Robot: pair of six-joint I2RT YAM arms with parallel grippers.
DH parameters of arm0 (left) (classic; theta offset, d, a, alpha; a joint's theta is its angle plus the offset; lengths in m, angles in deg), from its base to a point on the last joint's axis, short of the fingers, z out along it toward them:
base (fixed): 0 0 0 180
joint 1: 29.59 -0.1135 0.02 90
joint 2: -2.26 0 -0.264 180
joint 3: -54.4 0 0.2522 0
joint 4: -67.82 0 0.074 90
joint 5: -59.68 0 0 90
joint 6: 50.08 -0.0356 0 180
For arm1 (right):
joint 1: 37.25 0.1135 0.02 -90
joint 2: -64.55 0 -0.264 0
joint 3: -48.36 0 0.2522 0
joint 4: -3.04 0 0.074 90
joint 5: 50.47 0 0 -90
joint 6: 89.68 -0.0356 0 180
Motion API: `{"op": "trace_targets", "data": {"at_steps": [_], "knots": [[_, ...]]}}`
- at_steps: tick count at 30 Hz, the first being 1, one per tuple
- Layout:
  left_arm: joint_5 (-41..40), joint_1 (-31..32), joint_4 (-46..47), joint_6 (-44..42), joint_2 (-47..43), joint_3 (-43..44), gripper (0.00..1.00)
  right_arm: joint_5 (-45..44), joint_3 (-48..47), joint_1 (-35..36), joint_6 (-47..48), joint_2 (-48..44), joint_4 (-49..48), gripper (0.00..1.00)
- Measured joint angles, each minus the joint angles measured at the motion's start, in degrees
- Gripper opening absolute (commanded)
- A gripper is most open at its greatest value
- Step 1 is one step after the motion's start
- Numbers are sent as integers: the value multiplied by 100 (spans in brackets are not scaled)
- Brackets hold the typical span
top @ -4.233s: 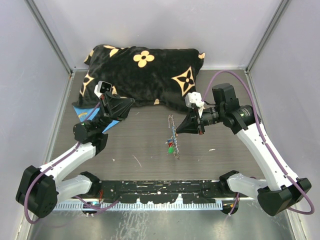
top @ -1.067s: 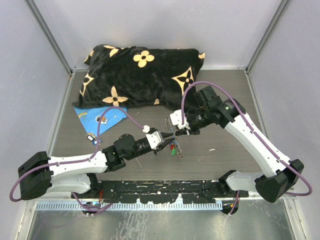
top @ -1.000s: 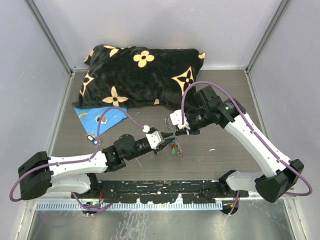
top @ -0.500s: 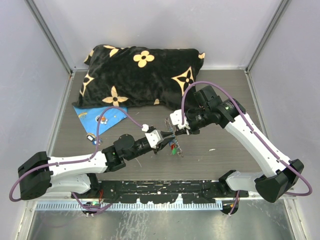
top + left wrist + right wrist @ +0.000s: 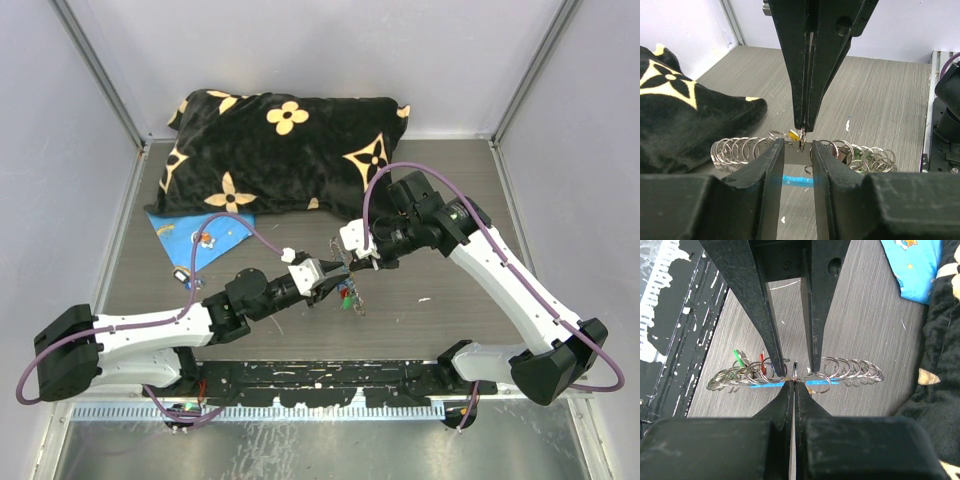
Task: Remove the keys from the keyring
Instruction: Remove the key from the keyring.
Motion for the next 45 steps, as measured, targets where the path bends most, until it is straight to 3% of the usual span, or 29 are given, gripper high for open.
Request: {"op": "trace_targets", "data": {"at_steps": [25,30,34,40,42,45], "knots": [[-20,-2,-190,0,-260,-2,26,151,0,39,0,0,9,1],[17,-2,-221,2,-184,22,20,149,0,39,0,0,13,1],[61,0,-240,11,-146,44,9,133,11,39,2,0,13,1],[103,0,-306,28,-140,85,8,131,13,39,15,0,2,1],[105,0,-317,42,-140,87,1,131,20,39,20,0,2,1],[131,0,-341,109,-140,87,0,131,33,39,26,0,4,1]]}}
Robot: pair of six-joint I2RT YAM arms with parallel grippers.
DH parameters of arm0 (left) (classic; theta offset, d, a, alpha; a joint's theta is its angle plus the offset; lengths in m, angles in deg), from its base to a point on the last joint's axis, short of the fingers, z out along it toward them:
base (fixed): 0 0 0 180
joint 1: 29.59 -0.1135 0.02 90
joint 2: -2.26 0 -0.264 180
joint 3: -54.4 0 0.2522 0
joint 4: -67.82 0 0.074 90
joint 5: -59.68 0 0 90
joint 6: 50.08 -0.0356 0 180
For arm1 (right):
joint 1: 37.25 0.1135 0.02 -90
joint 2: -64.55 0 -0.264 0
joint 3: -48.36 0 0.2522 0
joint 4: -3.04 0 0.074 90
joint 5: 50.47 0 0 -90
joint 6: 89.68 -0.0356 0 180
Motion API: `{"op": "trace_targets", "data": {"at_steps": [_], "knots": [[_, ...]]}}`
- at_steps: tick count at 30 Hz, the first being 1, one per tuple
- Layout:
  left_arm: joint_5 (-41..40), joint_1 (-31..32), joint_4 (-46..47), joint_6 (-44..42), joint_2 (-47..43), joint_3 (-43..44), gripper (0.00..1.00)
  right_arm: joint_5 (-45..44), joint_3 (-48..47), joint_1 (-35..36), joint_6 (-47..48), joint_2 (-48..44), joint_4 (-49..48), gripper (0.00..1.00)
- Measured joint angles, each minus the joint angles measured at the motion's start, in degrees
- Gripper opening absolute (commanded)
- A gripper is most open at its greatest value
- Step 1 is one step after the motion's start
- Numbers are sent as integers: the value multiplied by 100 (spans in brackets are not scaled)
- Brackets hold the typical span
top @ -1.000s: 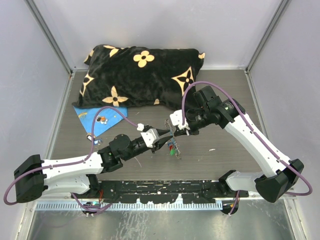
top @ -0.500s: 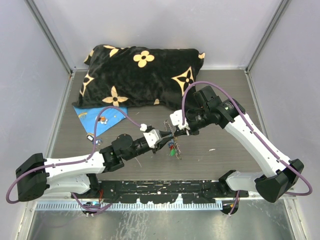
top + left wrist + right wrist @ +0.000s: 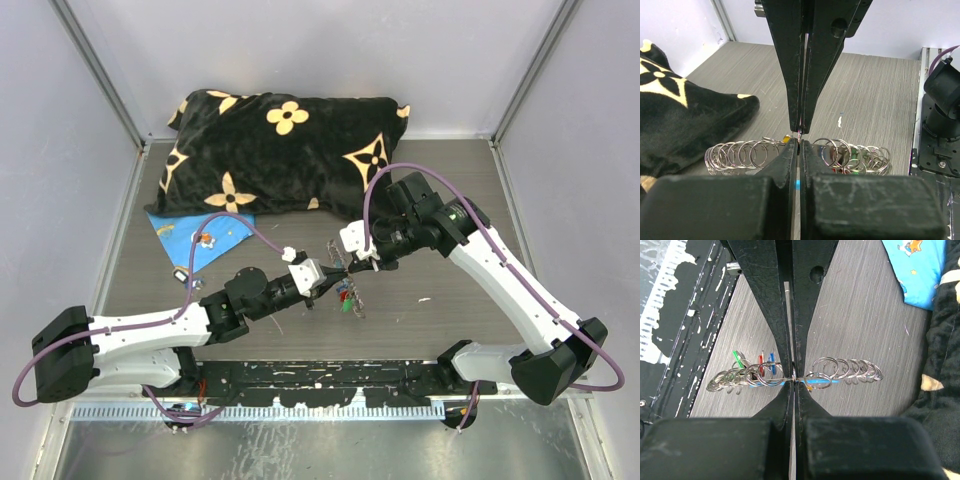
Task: Remove the keys from the keyring
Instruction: Remove the key from the keyring.
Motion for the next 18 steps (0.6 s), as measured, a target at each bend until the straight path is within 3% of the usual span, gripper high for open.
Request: {"op": "trace_targets", "data": {"at_steps": [13,18], "knots": [[11,-2,-24,275,-94,-7,0,293,31,-122,-98,0,-37,15],[4,-2,66,363,-238,-98,0,658,57,-243,-186,-2,-94,25]]}}
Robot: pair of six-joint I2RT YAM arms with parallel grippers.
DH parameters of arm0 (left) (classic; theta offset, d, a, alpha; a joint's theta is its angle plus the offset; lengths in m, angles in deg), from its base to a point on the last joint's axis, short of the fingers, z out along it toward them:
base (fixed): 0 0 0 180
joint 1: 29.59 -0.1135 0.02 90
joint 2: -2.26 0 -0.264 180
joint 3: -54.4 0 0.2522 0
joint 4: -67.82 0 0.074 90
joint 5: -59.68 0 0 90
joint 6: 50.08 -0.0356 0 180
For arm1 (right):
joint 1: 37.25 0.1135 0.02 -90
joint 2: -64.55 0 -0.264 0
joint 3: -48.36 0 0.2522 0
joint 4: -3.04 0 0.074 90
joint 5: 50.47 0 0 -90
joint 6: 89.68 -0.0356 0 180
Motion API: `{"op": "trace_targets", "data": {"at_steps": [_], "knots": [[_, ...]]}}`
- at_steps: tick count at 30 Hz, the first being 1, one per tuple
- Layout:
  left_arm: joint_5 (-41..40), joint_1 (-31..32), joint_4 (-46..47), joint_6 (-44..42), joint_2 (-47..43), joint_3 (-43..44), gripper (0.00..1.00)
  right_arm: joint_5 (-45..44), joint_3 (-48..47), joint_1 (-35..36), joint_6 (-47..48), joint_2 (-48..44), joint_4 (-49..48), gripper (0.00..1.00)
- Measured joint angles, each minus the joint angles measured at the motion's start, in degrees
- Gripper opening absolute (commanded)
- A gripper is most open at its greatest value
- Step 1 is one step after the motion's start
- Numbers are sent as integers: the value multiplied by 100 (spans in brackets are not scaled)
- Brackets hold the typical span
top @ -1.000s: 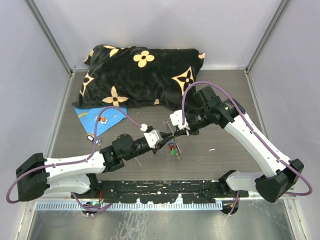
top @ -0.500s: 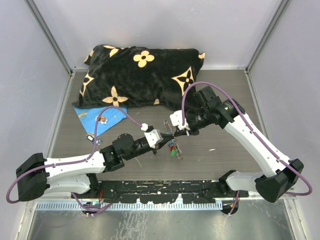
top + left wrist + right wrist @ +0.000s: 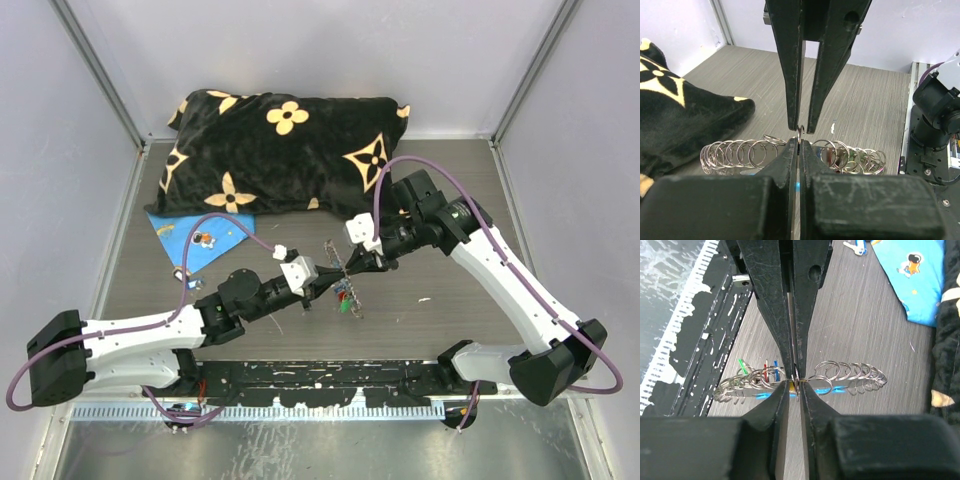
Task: Remove the keys from the keyring
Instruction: Remove the key from the keyring.
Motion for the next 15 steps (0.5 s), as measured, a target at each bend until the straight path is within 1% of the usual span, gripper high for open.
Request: {"op": "trace_targets", "data": {"at_steps": [2,9,11,15], "knots": [[-17,0,24,11,-33,-50,0,131,31,-42,-26,-7,-17,30],[-81,0,120,136,-81,-212,0,610,114,-317,-251,-63,-146,43],[-96,0,177,162,-122,-267,0,756,155,-404,-332,-87,-214,45],[-96,0,321,262,-199,-330,0,1008,326,-540,-527,-127,-380,46]]}}
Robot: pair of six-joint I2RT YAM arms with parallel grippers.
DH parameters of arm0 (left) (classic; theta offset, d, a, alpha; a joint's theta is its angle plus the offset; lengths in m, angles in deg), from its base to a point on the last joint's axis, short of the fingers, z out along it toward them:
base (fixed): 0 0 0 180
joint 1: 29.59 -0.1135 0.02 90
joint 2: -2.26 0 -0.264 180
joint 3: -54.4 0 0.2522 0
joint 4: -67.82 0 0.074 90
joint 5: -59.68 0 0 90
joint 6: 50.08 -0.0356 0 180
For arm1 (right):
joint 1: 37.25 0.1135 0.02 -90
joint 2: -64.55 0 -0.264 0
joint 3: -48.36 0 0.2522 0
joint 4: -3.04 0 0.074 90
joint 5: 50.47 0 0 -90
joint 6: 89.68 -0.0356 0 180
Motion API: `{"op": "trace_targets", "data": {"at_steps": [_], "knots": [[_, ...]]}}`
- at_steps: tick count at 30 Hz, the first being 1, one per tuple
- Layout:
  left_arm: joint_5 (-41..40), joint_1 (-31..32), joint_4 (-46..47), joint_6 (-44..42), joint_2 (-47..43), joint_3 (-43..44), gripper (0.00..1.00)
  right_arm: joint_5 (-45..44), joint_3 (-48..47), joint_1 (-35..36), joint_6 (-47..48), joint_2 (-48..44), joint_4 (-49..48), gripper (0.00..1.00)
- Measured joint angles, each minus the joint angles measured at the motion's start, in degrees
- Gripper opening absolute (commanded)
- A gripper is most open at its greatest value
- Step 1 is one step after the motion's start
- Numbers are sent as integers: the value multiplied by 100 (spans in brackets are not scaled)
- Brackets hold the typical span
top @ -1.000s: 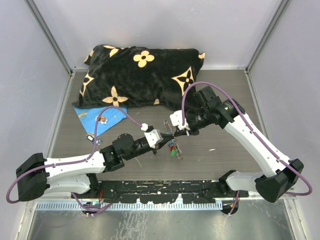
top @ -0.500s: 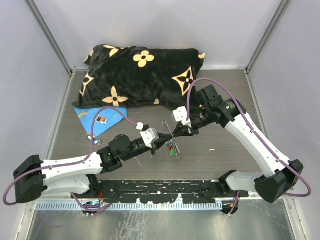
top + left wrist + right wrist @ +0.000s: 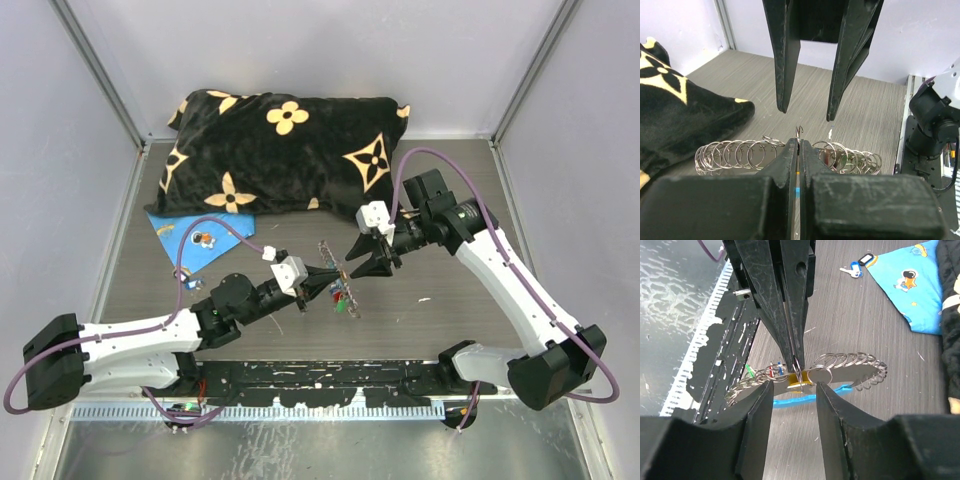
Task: Remove the keys from the keyring
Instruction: Remove the key from the keyring.
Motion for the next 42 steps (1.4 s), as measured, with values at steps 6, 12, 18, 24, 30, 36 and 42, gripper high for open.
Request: {"op": "trace_targets", "data": {"at_steps": [6,12,18,24,30,36,42], "knots": [[2,0,269,125,-46,-57,0,286,262,-59,-339,0,-339,46],[2,0,483,205,-46,-79,0,590,367,-59,-551,2,-560,41],[2,0,562,299,-46,-81,0,789,452,-59,-673,2,-706,28],[11,0,603,332,-46,-81,0,863,483,-61,-723,4,-852,11],[46,0,634,387,-39,-83,0,894,494,-72,-730,4,-916,1],[61,0,623,448,-39,-90,22,833,490,-70,-688,4,-883,1],[85,0,278,385,-435,-125,39,61,192,39,-293,7,-267,1]]}}
